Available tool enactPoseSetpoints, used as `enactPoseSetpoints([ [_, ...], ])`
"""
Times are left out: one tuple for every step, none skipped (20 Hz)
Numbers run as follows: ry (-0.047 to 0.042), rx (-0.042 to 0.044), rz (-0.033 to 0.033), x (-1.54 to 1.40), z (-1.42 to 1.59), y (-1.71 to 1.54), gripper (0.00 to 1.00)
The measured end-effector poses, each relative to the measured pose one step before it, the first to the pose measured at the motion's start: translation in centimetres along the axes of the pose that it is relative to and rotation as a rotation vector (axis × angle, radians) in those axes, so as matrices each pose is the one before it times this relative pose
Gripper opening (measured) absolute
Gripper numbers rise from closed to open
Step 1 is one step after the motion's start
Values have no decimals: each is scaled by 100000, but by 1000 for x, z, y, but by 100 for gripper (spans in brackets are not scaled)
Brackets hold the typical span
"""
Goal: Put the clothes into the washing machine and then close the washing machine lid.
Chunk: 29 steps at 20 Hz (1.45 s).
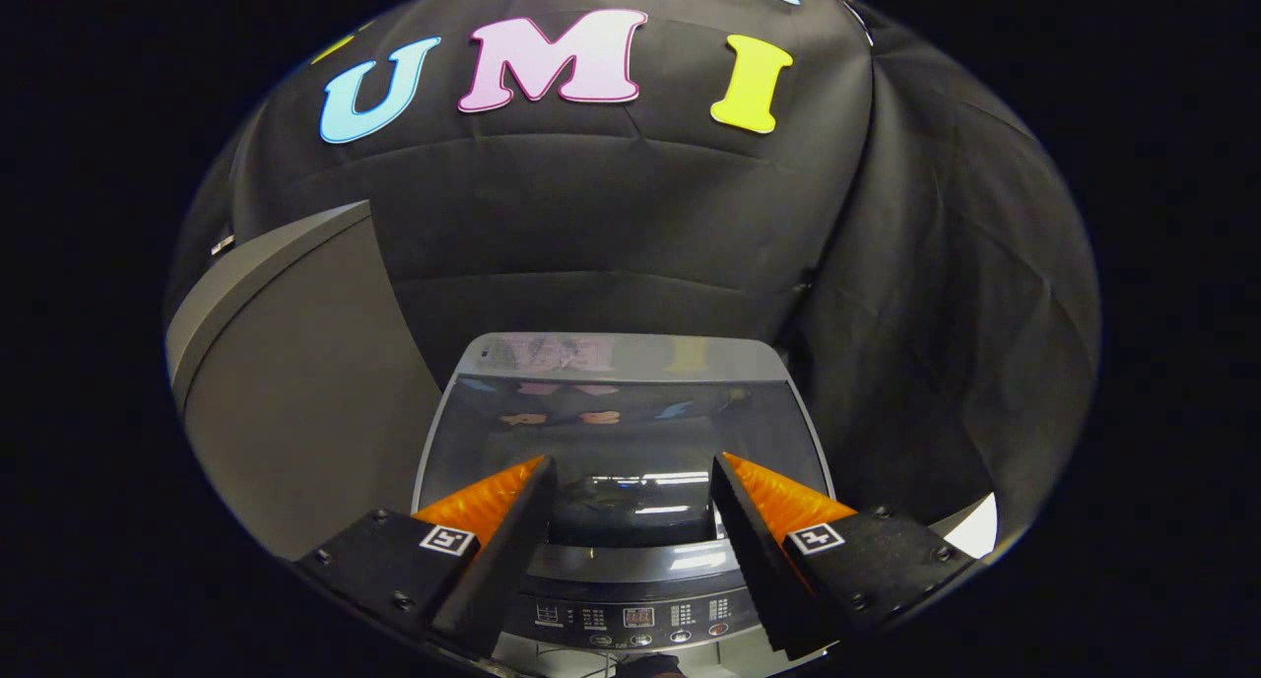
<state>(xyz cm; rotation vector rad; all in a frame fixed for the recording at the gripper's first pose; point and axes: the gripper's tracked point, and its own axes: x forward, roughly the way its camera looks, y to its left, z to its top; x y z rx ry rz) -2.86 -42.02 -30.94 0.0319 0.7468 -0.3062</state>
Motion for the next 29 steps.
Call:
enactPoseSetpoints([
  [-1169,503,723,-100,549,278,99],
  [-1049,403,610,-221,551,170,99],
  [-2139,767,881,-253,957,351,99],
  [-2805,896,557,-420,1277,297,99],
  [-3149,1479,1027,-268,1402,577,99],
  [-3991,1351,981,-433,1729,709,99],
  [-5042,947,1080,-613,1716,697,99],
  [-6185,758,1151,-614,2340,666,99],
  [-7642,1008,579,-733,2458,655,99],
  [-6887,1578,1058,-774,2348,801,99],
  [-4723,1494,1959,-624,1582,1049,99],
  [-4106,872,1845,-311,1149,1160,99],
  [-3093,364,1677,-427,1018,958,100],
  [-2756,-27,1236,-571,869,649,100],
  [-2943,191,728,-468,880,486,100],
  [-2170,301,307,-195,579,413,100],
  [-533,445,42,-186,37,478,100],
  [962,342,-362,-254,-234,365,100],
  [1048,985,-349,-95,-159,-365,100],
  [782,1211,-157,-453,-165,497,100],
  [152,672,-110,-449,-177,593,100],
  [172,-286,-67,-4,-18,660,99],
  [-176,-544,216,-59,-15,607,99],
  [-79,-615,196,-209,27,439,99],
  [-112,-317,397,-317,-22,561,99],
  [-187,-204,566,-362,1,595,99],
  [-631,-456,794,-296,131,698,99],
  [-337,-1377,838,-250,50,684,99],
  [-476,-1947,551,-316,72,586,99],
])
